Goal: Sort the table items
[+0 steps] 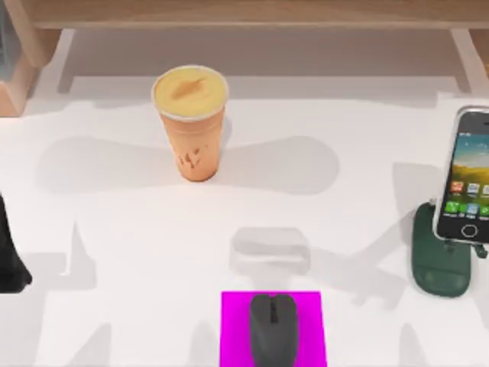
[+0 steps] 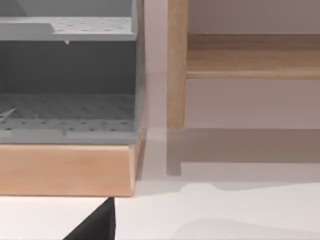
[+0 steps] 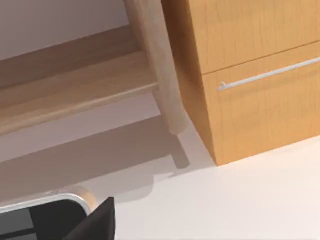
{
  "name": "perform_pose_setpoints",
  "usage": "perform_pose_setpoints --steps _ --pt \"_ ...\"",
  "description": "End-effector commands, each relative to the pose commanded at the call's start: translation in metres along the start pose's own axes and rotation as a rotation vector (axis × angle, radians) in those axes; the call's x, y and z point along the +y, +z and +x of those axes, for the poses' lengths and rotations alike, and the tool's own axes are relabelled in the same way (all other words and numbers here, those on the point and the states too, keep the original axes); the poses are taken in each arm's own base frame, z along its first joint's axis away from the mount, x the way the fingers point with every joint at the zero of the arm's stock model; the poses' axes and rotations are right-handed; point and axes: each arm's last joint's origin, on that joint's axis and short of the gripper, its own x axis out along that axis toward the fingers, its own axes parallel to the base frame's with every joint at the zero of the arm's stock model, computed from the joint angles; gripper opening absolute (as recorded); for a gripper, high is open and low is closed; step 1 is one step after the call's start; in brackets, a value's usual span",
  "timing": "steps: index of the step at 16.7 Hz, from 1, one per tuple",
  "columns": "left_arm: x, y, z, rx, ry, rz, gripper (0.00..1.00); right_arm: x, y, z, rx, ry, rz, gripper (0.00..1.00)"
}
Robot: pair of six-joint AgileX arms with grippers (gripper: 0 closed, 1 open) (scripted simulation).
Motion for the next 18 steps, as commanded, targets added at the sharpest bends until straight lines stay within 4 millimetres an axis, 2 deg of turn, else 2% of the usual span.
perform_pose_setpoints --steps 4,9,18 --pt "0.0 0.0 0.0 0.0 0.0 0.0 1.0 -0.028 -0.026 -0.008 -0.115 0.089 -0.086 1.0" --pt "0.0 0.0 0.0 0.0 0.0 0.0 1.0 -0.042 -0.064 -0.002 -0.138 0.183 -0.217 1.0" --pt "-0.001 0.003 0.001 0.0 -0.004 -0.001 1.0 -0.044 -0.068 -0.001 -0.139 0.195 -0.232 1.0"
